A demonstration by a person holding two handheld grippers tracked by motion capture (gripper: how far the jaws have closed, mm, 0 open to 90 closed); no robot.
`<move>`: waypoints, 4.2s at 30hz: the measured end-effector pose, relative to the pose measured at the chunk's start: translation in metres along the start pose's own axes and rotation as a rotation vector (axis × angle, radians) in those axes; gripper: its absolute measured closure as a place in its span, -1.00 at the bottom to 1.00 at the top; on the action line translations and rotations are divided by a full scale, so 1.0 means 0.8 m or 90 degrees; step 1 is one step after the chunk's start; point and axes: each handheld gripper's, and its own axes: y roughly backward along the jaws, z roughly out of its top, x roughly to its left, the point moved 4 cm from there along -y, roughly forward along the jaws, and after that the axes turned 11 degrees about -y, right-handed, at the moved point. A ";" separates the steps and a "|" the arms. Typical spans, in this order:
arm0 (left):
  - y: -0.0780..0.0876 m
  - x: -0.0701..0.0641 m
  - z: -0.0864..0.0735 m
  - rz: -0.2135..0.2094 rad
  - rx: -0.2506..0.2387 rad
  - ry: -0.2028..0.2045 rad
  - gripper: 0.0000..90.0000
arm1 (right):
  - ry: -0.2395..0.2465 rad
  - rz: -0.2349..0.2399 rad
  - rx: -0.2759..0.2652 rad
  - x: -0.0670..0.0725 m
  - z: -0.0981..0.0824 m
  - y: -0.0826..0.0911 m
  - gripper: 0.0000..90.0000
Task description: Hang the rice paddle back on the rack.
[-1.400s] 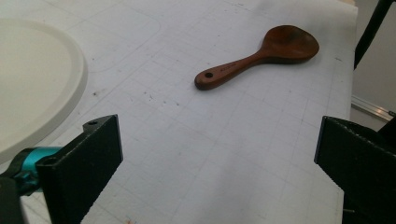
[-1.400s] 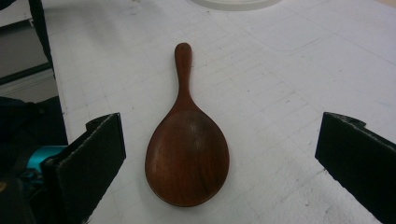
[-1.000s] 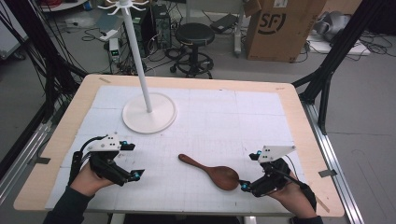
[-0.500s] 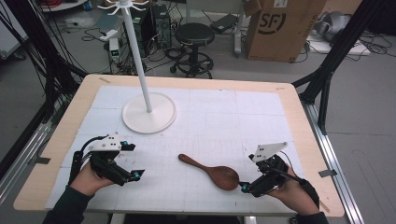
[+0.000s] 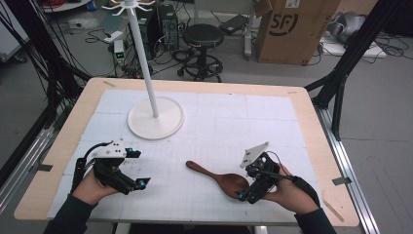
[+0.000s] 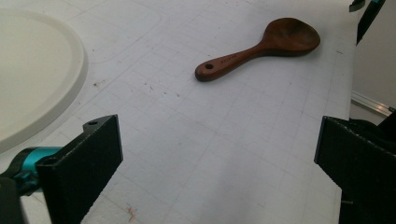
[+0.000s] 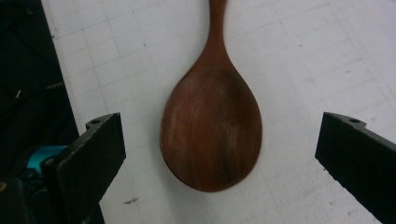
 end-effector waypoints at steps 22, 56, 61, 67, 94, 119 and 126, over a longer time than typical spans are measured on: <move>-0.001 0.000 -0.002 -0.002 0.008 0.001 -0.96 | 0.021 0.046 0.102 0.010 0.047 -0.036 -0.99; -0.006 -0.002 -0.005 0.000 0.022 -0.008 -0.96 | -0.010 0.015 0.244 0.007 0.100 -0.100 -0.67; -0.006 -0.003 -0.005 0.002 0.022 -0.008 -0.96 | -0.023 0.013 0.260 0.006 0.104 -0.107 -0.55; -0.006 -0.004 -0.006 0.002 0.026 -0.012 -0.96 | -0.024 0.003 0.270 0.008 0.108 -0.114 -0.19; -0.009 -0.007 -0.006 0.004 0.032 -0.018 -0.96 | -0.034 -0.019 0.284 0.001 0.116 -0.122 0.45; -0.011 -0.008 -0.007 0.003 0.038 -0.021 -0.96 | 0.007 -0.041 0.298 0.005 0.118 -0.125 0.75; -0.009 -0.008 -0.007 0.001 0.034 -0.021 -0.96 | 0.014 -0.026 0.301 0.000 0.118 -0.123 0.75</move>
